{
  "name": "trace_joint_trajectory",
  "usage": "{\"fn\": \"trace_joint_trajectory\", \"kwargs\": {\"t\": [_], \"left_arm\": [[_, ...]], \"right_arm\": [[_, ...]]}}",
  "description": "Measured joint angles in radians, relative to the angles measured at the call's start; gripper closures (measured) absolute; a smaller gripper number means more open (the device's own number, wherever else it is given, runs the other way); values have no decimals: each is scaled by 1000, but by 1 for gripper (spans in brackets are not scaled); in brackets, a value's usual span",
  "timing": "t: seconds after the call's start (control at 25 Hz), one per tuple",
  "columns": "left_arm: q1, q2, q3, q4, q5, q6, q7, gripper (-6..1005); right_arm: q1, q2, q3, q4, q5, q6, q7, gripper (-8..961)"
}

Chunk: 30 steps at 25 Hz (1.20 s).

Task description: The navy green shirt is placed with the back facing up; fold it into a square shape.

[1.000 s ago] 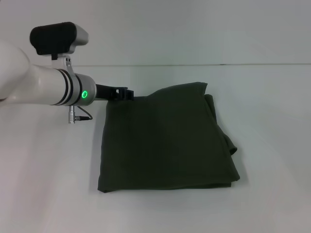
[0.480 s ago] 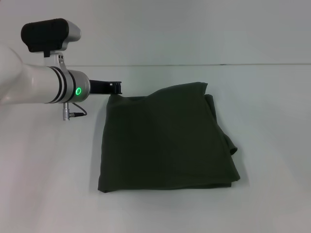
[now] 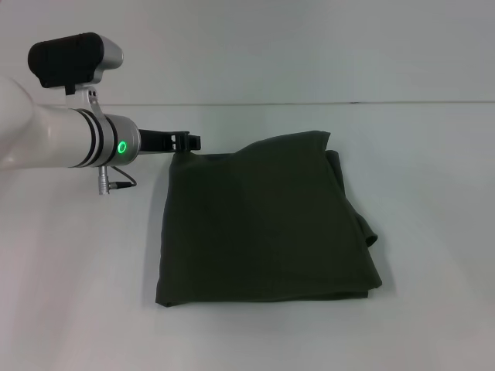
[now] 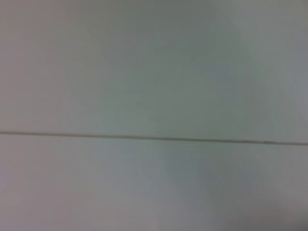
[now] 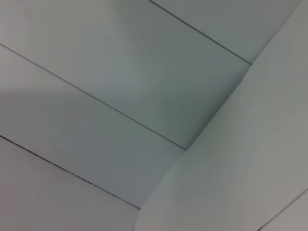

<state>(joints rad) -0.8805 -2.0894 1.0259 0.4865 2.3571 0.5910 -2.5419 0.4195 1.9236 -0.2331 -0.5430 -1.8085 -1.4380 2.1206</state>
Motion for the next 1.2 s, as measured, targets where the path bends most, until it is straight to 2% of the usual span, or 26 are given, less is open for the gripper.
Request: {"fn": "trace_joint_trajectory", "kwargs": {"t": [0.32,0.72,1.0,1.2], "left_arm": [[-12,3,4,-37,1,-13,0,399],[-17,-1,9,-56,1,-36,7,405],[-39,5,12,-107,1,-62,13,407],[-38,0,36,-88,2,-56,14,472]], "right_arm": [[0,0,0,0,0,1,1,44],[-7,0,0,0,-2,1,1,44],[-8,0,0,0,-6,1,1,44],[-9,0,0,0,-6,2,1,44]]}}
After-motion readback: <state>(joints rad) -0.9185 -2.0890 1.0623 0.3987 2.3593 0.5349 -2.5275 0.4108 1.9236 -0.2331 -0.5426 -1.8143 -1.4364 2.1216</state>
